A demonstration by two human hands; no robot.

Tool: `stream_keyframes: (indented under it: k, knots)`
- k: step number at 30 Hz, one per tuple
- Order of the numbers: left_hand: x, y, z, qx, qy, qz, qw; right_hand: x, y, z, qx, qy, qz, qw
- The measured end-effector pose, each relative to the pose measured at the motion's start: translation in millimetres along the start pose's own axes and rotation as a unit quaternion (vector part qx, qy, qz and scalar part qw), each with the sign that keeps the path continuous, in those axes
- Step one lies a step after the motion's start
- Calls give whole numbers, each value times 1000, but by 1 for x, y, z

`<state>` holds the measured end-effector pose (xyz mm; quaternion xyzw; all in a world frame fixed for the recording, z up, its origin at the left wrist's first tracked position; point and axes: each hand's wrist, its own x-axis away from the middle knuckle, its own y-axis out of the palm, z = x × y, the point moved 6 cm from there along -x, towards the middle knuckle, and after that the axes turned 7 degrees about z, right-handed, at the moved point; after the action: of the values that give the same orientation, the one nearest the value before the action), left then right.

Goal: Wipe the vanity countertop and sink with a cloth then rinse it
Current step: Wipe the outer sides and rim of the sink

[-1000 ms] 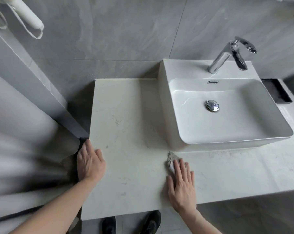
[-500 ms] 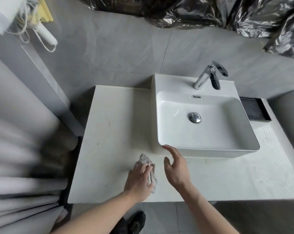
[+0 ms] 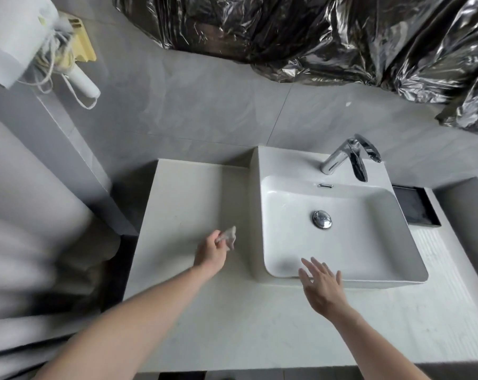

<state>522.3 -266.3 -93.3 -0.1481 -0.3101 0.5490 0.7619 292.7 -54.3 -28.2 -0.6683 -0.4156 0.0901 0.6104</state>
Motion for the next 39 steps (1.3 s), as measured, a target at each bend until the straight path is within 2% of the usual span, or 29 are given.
stream_keyframes:
  k: [3,5,10,13,16,20,26,29,33,39]
  knots:
    - [-48,-11,51,121,-47,-2,992,1,6,-7,55,7,-22,998]
    - [-72,-8,80,183,-65,-7,981,4,6,-9,53,11,-22,998]
    - [-125,27,142,163,-45,-63,984,2,4,-10,30,9,-14,999]
    - [-140,58,166,209,-59,-100,971,3,6,-10,17,13,-5,1000]
    - [-159,73,171,242,-88,-104,961,1,7,-8,13,14,2,1000]
    - [-170,79,165,202,-117,-114,966,-1,10,-4,9,12,12,1000]
    - [-129,95,124,170,-162,-152,960,-1,12,-3,9,6,10,1000]
    - [-121,95,130,220,-150,-136,954,0,10,-5,9,6,5,1000]
    - [-137,81,171,307,-94,-118,940,1,8,-7,9,3,5,1000]
    - [-175,80,187,201,-57,-125,970,-1,9,-5,12,-1,12,1000]
